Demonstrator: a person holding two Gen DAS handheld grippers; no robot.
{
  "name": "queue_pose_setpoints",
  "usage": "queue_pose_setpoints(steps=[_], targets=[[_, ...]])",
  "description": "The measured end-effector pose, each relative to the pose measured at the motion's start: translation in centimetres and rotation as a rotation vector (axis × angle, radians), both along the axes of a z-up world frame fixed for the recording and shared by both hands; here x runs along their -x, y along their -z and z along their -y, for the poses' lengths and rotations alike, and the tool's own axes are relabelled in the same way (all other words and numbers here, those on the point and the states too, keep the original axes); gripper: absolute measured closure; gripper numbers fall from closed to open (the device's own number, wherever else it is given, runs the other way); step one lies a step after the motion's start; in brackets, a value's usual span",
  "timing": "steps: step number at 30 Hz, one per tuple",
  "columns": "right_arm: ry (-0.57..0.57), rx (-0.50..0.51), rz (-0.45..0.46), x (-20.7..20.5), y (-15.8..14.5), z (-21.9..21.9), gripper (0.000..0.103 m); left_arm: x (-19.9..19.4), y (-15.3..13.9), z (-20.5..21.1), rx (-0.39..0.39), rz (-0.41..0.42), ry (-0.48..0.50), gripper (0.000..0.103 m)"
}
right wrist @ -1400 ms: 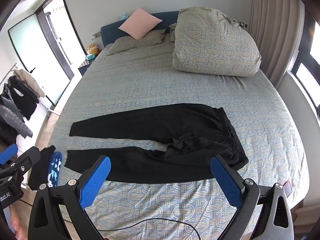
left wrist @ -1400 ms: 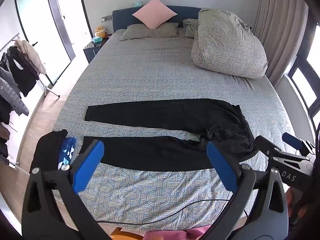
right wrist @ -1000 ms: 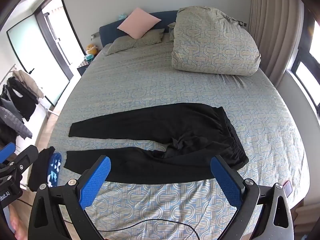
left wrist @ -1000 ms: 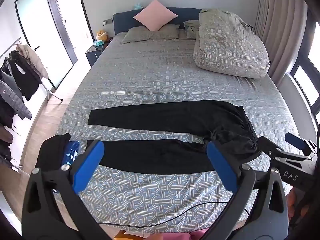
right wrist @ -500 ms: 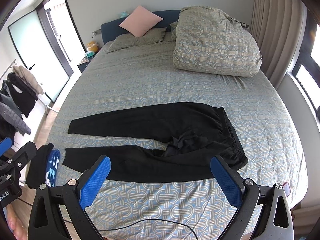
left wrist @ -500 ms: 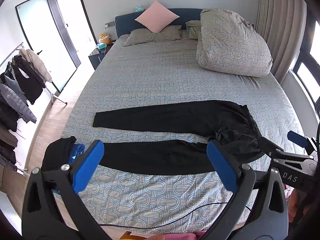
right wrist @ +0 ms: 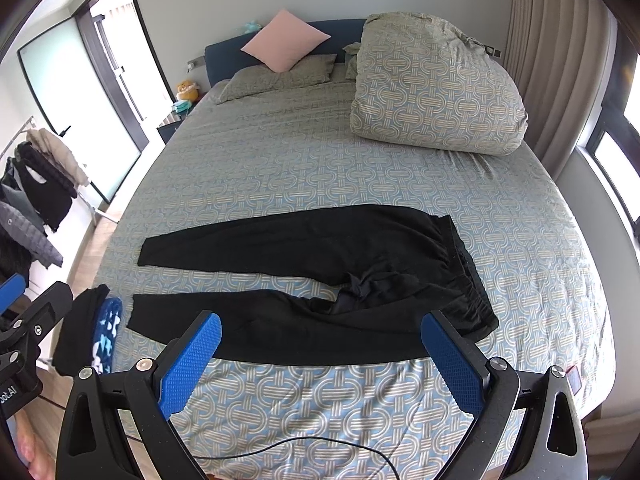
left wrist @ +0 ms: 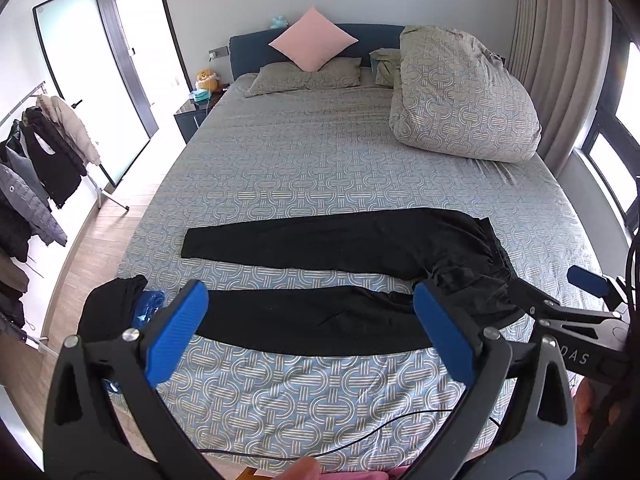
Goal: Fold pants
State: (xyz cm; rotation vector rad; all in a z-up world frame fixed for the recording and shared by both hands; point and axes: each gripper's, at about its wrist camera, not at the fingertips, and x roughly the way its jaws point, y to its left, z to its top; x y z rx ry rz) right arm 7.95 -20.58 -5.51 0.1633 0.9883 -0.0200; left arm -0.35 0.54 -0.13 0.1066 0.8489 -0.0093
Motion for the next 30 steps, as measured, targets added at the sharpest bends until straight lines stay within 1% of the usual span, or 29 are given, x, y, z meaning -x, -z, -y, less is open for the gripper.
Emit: queue_pose_setpoints(steps=[3,4,10,14,15,18,22,30], targets=[[0.0,0.005,0.001,-0.01,0.03,-0.17,0.001,-0.04,0.14,0.03,0.0,-0.006,0.005,0.001],[0.001,0.005,0.0,-0.01,0.04,-0.18,0.001,-0.03,0.0,0.07,0.015,0.023,0.007,0.001],[0.01,0.004,-0.006,0.0,0.12,-0.21,0.001,-0.39,0.0,0.02,0.011,-0.004,0.009,0.001],[0.018,0.005,-0.005,0.09,0.01,-0.2,0.001,-0.48,0.13,0.13,-0.006,-0.028,0.015,0.001],[0.018,0.004,-0.002,0.14,-0.04,-0.18,0.001,-0.4,0.06,0.11,0.003,-0.019,0.016,0.001],[0.016,0.005,0.003,0.28,-0.1,-0.35,0.001,-0.53,0.11,0.16,-0.004,-0.029,0.02,0.001],[0.013,0.01,0.008,0.52,-0.21,-0.51,0.001,-0.47,0.26,0.12,0.005,-0.036,0.025,0.001],[0.021,0.032,0.007,0.67,-0.32,-0.68,0.001,0.03,0.08,0.23,0.001,-0.005,0.047,0.001]])
